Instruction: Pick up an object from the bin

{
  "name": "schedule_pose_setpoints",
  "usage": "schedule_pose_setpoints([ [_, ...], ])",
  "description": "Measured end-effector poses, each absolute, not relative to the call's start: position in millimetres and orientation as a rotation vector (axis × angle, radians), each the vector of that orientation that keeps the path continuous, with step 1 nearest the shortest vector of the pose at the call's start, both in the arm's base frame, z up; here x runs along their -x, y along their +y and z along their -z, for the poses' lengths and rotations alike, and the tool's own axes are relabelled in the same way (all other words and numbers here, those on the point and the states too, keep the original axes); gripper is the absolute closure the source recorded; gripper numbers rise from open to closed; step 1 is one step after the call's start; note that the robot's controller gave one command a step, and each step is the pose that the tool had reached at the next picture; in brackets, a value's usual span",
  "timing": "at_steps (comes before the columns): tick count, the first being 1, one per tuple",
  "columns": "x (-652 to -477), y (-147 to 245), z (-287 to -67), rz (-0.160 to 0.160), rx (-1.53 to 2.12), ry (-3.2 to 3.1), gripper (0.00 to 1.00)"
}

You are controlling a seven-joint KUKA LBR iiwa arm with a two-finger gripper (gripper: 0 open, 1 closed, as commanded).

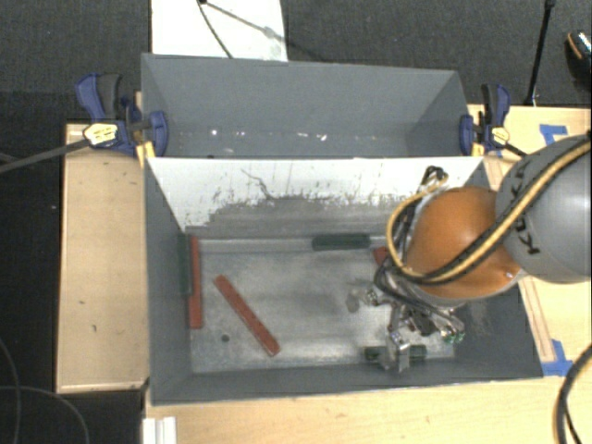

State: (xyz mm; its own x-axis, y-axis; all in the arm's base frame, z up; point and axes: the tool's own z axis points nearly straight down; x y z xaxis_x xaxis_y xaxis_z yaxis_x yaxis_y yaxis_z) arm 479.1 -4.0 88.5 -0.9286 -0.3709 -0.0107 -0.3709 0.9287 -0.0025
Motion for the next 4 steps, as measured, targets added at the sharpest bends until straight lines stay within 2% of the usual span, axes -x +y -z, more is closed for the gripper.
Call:
schedule_pose_setpoints([
  [1,-481.9,-8.7,-73.1,0.002,0.459,3.093,0.00],
  [2,-477.7,-8.6,-71.5,-0.001,0.459,3.105,1.00],
  [3,-482.0,-8.0,-72.6,0.001,0.454,3.090,0.00],
  [4,-477.7,-8.4,-71.4,-0.001,0.455,3.105,1.00],
])
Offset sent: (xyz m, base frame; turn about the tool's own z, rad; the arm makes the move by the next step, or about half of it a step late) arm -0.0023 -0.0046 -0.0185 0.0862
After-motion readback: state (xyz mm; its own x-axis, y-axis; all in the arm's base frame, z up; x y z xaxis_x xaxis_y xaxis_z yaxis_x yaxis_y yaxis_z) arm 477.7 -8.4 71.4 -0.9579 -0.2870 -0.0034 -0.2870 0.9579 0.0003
